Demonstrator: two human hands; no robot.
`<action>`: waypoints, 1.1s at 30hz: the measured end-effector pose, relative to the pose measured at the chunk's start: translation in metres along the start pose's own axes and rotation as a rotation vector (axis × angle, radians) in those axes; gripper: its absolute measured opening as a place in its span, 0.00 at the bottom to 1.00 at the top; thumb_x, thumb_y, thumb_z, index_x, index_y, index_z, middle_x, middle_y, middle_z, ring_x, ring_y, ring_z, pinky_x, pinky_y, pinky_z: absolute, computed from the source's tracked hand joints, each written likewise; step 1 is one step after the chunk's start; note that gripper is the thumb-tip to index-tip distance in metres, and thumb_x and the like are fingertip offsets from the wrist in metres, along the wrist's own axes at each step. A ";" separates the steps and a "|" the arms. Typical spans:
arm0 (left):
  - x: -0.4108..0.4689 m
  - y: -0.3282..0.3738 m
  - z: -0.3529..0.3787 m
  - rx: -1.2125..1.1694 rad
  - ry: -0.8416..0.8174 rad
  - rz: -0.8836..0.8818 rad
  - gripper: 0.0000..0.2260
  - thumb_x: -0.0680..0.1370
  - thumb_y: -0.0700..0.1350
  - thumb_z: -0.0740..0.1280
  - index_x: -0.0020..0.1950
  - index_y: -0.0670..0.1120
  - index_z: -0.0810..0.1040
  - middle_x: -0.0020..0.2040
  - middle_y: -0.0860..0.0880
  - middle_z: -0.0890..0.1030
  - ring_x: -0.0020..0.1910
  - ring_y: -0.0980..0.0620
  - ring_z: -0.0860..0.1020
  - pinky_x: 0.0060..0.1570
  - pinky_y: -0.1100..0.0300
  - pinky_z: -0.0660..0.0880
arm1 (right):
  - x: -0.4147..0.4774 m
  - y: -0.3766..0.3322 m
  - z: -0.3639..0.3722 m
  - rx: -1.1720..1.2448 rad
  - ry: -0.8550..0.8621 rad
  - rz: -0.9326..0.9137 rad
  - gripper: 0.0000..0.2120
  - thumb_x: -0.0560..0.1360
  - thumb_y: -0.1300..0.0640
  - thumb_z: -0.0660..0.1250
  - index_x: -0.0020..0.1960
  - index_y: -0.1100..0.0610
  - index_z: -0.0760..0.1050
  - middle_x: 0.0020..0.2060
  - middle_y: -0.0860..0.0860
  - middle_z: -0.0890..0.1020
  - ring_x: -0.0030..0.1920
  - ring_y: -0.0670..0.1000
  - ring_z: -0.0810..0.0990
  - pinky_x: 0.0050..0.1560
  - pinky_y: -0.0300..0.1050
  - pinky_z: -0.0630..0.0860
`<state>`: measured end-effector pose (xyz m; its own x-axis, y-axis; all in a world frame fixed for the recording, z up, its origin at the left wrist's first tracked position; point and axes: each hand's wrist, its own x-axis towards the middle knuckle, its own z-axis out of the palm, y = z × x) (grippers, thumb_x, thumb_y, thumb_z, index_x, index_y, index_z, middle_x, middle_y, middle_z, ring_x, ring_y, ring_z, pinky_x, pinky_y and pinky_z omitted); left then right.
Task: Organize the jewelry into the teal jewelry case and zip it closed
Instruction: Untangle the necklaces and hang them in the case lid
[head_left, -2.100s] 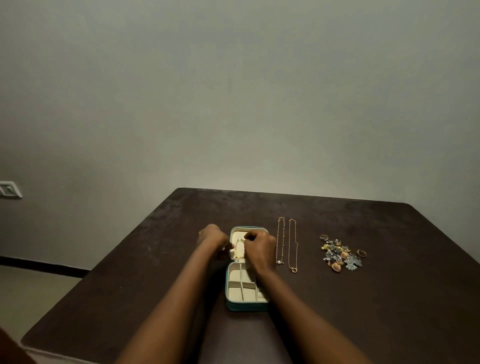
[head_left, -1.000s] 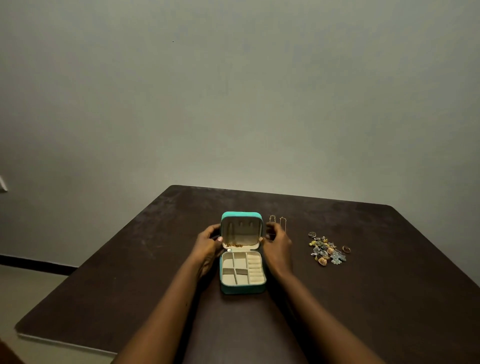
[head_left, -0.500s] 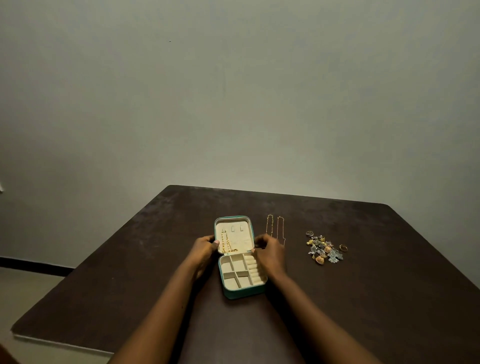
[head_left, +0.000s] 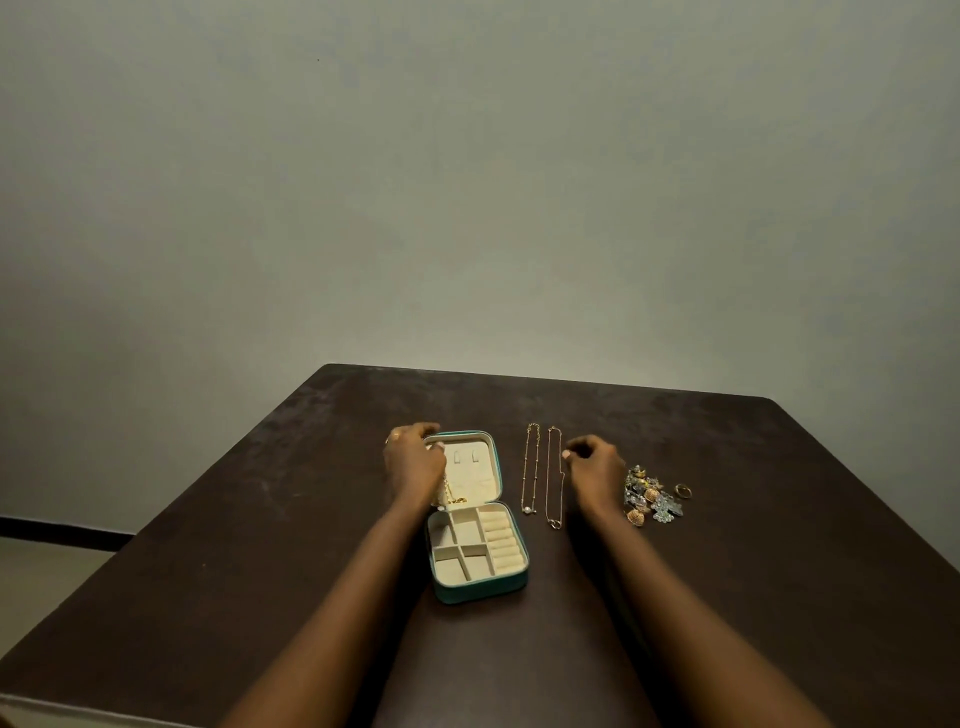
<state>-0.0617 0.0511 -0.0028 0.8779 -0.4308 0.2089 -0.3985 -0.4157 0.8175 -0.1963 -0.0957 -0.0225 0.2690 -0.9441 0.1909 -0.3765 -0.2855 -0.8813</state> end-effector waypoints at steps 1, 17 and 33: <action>-0.004 0.008 0.005 0.042 -0.007 0.062 0.14 0.76 0.38 0.64 0.61 0.46 0.78 0.62 0.44 0.75 0.62 0.47 0.73 0.61 0.57 0.71 | 0.007 0.001 -0.002 -0.009 0.011 -0.001 0.09 0.74 0.66 0.66 0.53 0.64 0.79 0.52 0.60 0.83 0.54 0.57 0.80 0.54 0.45 0.73; -0.010 0.051 0.093 0.604 -0.380 0.291 0.12 0.77 0.47 0.65 0.59 0.47 0.80 0.61 0.45 0.75 0.62 0.42 0.67 0.58 0.49 0.65 | 0.092 0.025 0.028 -0.403 -0.252 -0.188 0.10 0.75 0.61 0.66 0.52 0.64 0.81 0.50 0.61 0.83 0.52 0.58 0.81 0.54 0.46 0.75; -0.021 0.052 0.092 0.793 -0.717 0.302 0.21 0.67 0.51 0.76 0.58 0.47 0.79 0.60 0.45 0.76 0.63 0.43 0.63 0.54 0.49 0.60 | 0.121 0.021 0.058 -0.571 -0.232 -0.226 0.08 0.73 0.63 0.66 0.50 0.62 0.81 0.50 0.62 0.81 0.53 0.61 0.79 0.50 0.48 0.75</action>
<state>-0.1252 -0.0354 -0.0136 0.4616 -0.8575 -0.2272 -0.8517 -0.5000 0.1569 -0.1199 -0.2063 -0.0427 0.5565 -0.8089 0.1897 -0.6830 -0.5754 -0.4499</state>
